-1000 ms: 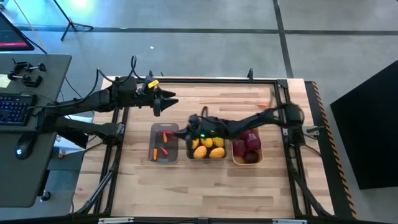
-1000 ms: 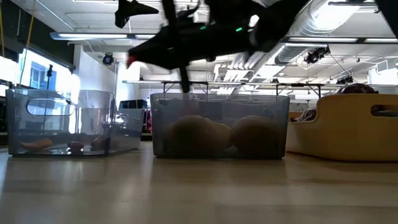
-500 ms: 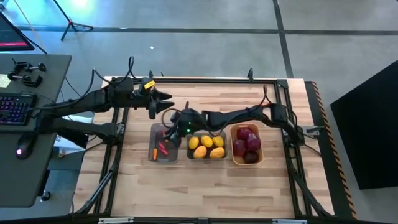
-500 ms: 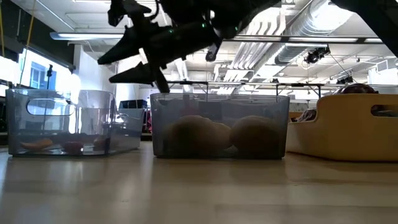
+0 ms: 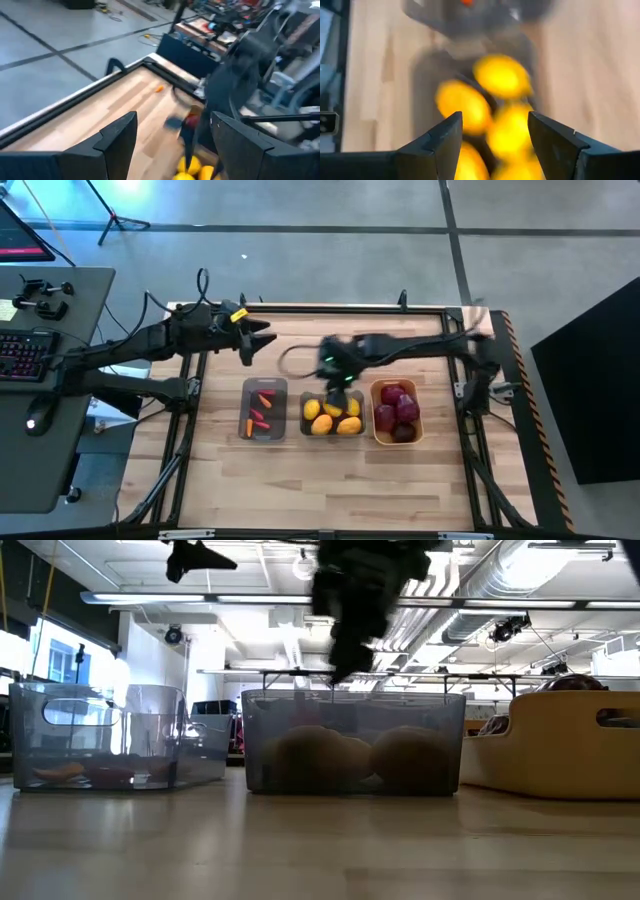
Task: Sort produce into baskets
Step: Put the yellow chili pepper into the left black bin
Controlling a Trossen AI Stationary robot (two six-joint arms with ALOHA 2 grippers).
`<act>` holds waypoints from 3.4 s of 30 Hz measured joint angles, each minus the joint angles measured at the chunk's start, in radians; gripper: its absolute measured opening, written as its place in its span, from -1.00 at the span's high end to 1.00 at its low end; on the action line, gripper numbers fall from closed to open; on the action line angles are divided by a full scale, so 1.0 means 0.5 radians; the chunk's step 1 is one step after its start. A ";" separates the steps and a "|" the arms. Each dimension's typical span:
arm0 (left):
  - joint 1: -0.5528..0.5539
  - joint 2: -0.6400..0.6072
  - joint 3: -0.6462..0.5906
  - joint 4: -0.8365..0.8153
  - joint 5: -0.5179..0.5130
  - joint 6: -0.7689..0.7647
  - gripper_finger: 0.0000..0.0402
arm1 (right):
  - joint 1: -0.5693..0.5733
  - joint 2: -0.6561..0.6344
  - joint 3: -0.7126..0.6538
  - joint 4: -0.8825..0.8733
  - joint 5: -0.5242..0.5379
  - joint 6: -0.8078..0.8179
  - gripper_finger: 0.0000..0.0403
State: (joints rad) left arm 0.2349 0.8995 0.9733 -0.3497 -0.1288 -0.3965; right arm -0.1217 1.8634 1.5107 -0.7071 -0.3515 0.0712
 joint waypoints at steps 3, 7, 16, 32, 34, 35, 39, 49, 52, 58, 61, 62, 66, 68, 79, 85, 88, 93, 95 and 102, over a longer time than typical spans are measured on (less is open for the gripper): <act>0.002 0.046 0.001 -0.027 -0.118 -0.075 -0.19 | -0.103 -0.415 -0.455 0.140 0.026 0.118 -0.07; 0.230 0.242 0.179 -0.607 -0.161 -0.225 -0.19 | -0.211 -0.903 -0.967 0.451 0.015 0.332 -0.07; 1.122 1.018 0.561 -1.983 -0.174 -0.003 -0.19 | -0.355 -1.350 -1.463 1.195 0.003 0.471 -0.07; 1.387 1.854 0.402 -1.656 -0.236 0.292 -0.19 | -0.376 -1.333 -1.484 1.241 0.140 0.492 -0.07; 1.408 1.940 0.401 -1.650 -0.267 0.339 -0.19 | -0.373 -1.333 -1.484 1.242 0.191 0.494 -0.07; 1.421 1.975 0.401 -1.644 -0.293 0.345 -0.19 | -0.370 -1.333 -1.484 1.242 0.227 0.520 -0.07; 1.454 2.066 0.401 -1.598 -0.385 0.405 -0.19 | -0.369 -1.333 -1.484 1.243 0.279 0.584 -0.07; 1.454 2.071 0.405 -1.541 -0.209 0.728 0.18 | -0.369 -1.333 -1.484 1.244 0.355 0.577 -0.07; 1.452 2.058 0.317 -1.485 -0.170 0.667 0.45 | -0.368 -1.333 -1.484 1.244 0.355 0.577 -0.07; 1.343 2.046 0.277 -1.512 -0.123 0.695 0.93 | -0.365 -1.332 -1.484 1.223 0.355 0.579 -0.07; 1.262 1.983 0.266 -1.687 0.014 0.704 0.95 | -0.366 -1.332 -1.483 1.210 0.355 0.536 -0.07; 1.237 1.923 0.267 -1.706 0.034 0.699 0.95 | -0.366 -1.332 -1.483 1.198 0.356 0.519 -0.07; 1.217 1.549 0.253 -1.613 0.071 0.415 0.99 | -0.366 -1.332 -1.483 1.152 0.381 0.435 -0.07; 1.167 1.305 0.240 -1.521 0.181 0.271 0.99 | -0.372 -1.332 -1.483 1.132 0.406 0.432 -0.07; 0.090 0.452 0.201 -1.456 0.343 -0.815 1.00 | -0.373 -1.332 -1.483 0.932 0.469 0.303 -0.07; -0.450 0.546 0.200 -1.398 0.251 -1.400 0.95 | -0.375 -1.332 -1.483 0.927 0.596 0.209 -0.07; -0.564 0.661 0.180 -1.379 0.255 -1.544 0.86 | -0.376 -1.332 -1.483 0.927 0.632 0.213 -0.07; -0.597 0.851 0.174 -1.369 0.322 -1.544 0.60 | -0.376 -1.332 -1.483 0.925 0.630 0.259 -0.07; -0.582 0.893 0.174 -1.327 0.367 -1.517 0.47 | -0.376 -1.332 -1.483 0.918 0.607 0.260 -0.07; -0.469 0.891 0.231 -1.243 0.435 -1.411 0.08 | -0.500 -1.525 -1.474 0.906 0.787 0.586 -0.07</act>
State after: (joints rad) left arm 0.0006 1.3448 1.0887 -0.9714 0.0889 -1.1022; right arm -0.3716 1.1010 0.7738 -0.2541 0.0418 0.3642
